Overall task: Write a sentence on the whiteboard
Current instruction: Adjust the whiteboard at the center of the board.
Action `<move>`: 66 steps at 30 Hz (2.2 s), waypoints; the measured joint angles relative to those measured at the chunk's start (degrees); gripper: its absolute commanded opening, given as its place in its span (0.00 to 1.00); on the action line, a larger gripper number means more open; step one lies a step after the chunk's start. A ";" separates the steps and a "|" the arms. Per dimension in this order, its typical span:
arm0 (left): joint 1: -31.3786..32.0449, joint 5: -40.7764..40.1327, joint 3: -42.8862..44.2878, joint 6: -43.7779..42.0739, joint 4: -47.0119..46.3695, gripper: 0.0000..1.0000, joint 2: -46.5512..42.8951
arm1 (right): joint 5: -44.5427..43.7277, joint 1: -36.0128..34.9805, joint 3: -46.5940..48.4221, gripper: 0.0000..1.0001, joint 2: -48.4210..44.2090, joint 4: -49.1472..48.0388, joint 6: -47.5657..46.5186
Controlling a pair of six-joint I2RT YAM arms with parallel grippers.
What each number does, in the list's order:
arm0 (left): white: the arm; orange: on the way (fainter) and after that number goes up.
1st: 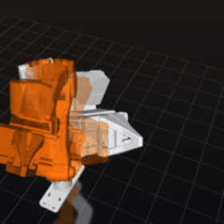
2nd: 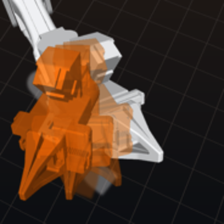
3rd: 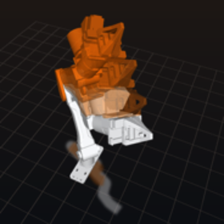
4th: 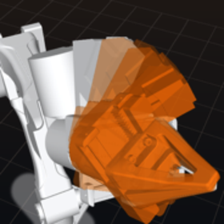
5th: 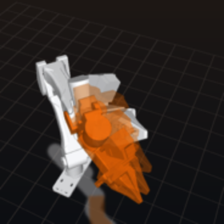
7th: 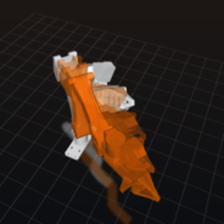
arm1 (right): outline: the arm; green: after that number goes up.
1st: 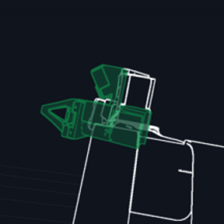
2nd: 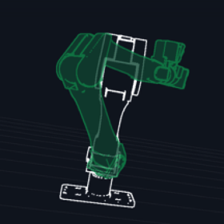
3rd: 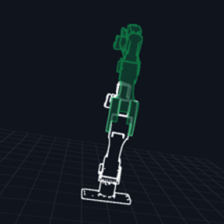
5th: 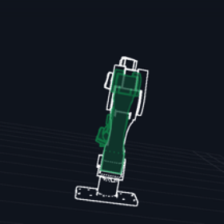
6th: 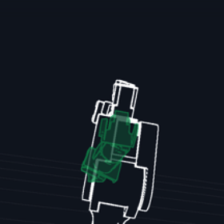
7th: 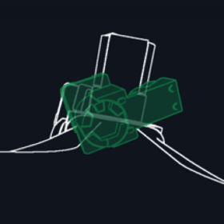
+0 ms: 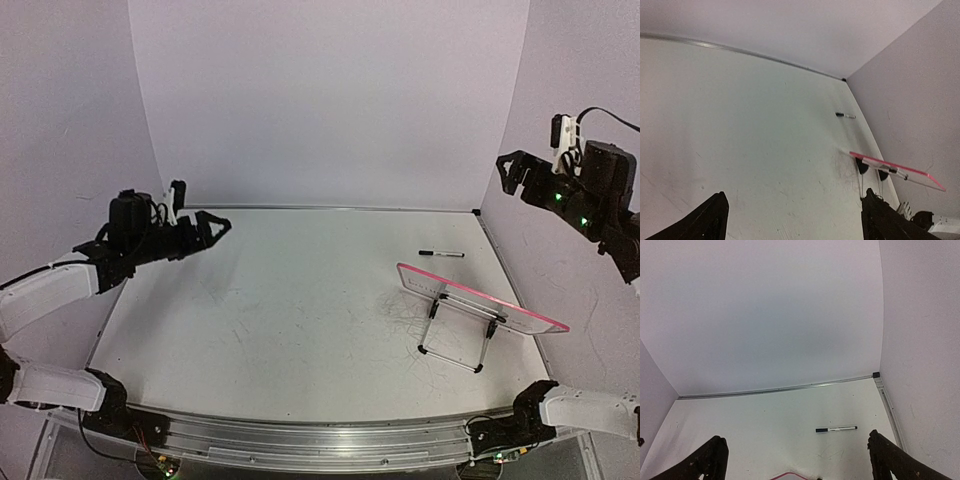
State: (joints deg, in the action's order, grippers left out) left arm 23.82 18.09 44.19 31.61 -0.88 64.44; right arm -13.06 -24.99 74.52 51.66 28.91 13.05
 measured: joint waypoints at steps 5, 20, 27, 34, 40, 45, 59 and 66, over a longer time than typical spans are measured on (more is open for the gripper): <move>15.99 -5.53 -9.84 3.04 -5.92 0.91 1.27 | 2.47 0.00 -1.48 0.98 -0.51 -1.09 -0.14; 49.31 -26.89 -3.46 -3.53 -32.55 0.87 31.57 | 4.98 0.00 -1.70 0.98 -0.85 -1.46 0.77; 52.22 -28.46 10.09 -6.18 -37.69 0.87 47.78 | 5.22 0.00 -1.70 0.98 -2.41 0.22 1.04; 53.23 -33.82 15.73 -6.89 -38.63 0.89 51.15 | 8.88 0.00 -1.80 0.97 -1.92 2.34 -0.44; 52.38 -30.96 16.24 -7.30 -39.42 0.92 48.87 | 18.01 -0.18 -1.81 0.94 3.07 7.07 -7.84; 51.61 -29.61 11.20 -5.60 -39.75 0.95 42.63 | 21.18 -4.02 -1.83 0.90 8.75 13.14 -14.58; 43.38 -25.75 3.31 -0.57 -40.23 0.97 28.44 | 12.40 -21.18 -0.02 0.60 22.44 21.66 -20.09; 42.59 -25.50 1.46 0.03 -40.06 0.98 27.92 | 4.93 -23.29 1.06 0.40 24.78 25.03 -18.21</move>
State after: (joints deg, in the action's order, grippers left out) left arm 66.41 -7.41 45.65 31.64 -40.94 92.36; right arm -8.12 -48.29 75.58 76.45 53.94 -5.16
